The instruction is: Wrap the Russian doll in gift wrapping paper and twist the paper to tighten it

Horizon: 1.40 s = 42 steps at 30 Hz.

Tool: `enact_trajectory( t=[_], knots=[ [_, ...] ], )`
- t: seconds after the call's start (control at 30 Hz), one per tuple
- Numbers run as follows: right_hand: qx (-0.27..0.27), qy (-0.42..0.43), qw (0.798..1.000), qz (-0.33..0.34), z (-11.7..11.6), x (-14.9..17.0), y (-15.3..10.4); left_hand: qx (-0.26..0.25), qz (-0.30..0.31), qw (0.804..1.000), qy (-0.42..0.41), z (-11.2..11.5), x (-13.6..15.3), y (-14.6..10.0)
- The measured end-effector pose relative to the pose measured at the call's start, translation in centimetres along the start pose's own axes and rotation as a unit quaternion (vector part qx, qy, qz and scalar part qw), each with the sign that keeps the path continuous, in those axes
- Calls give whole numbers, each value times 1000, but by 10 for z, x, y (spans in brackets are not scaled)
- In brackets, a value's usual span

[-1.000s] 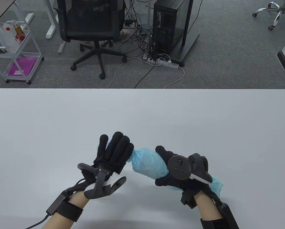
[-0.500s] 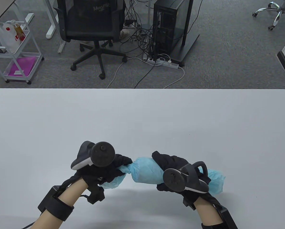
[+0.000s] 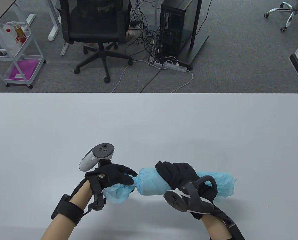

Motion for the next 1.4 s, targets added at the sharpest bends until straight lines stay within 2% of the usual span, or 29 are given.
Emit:
enact_trajectory(
  t=[0.1, 0.2, 0.33, 0.4, 0.53, 0.7, 0.77, 0.83, 0.87, 0.93, 1.0, 1.1, 1.17, 1.2, 1.27, 1.3, 1.4],
  knots=[
    [5, -35, 999, 0, -2, -2, -2, -13, 2, 999, -34, 5, 12, 6],
    [13, -57, 998, 7, -3, -6, -5, -3, 4, 999, -43, 10, 19, 9],
    [18, -57, 998, -1, -2, -6, -4, -16, 23, 998, -62, 10, 19, 9],
    [13, -56, 998, -4, -3, -6, -2, -42, 31, 997, -64, 10, 18, 8],
    [11, -53, 999, 2, -6, -10, -2, -34, 29, 998, -54, 10, 20, 6],
    [-9, -14, 1000, -12, -14, -4, 3, -104, 14, 993, -52, 3, 22, -4],
    [-21, 6, 1000, -18, -17, -1, 4, -143, 7, 990, -10, -2, 16, -13],
    [-36, 24, 999, -23, -21, 3, 6, -211, 6, 977, 43, -8, 5, -25],
    [-42, 34, 998, -33, -23, 7, 8, -262, 23, 962, 69, -13, -4, -35],
    [-51, 41, 997, -48, -27, 15, 8, -331, 56, 937, 92, -18, -20, -55],
    [-58, 55, 995, -63, -30, 23, 9, -375, 104, 915, 108, -18, -37, -73],
    [-67, 78, 991, -90, -34, 35, 10, -441, 181, 859, 188, -3, -61, -96],
    [-75, 94, 987, -106, -35, 41, 12, -452, 221, 815, 288, 21, -75, -101],
    [-77, 96, 986, -108, -35, 42, 13, -453, 224, 801, 319, 31, -78, -100],
    [-84, 116, 983, -111, -34, 45, 16, -423, 230, 768, 422, 62, -82, -89],
    [-83, 122, 983, -112, -33, 45, 16, -419, 221, 757, 449, 69, -81, -86],
    [-79, 171, 976, -107, -27, 45, 18, -421, 131, 663, 605, 91, -72, -67]
  ],
)
Point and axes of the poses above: the tracker on the back of each hand, its own x axis roughly to the little-finger side, its own y axis roughly from the wrist to the fingertips, z = x × y, the point moved 2 cm from there along y, roughly from the wrist to the fingertips, and after that the axes turned 2 degrees about x, right-handed, at the moved point
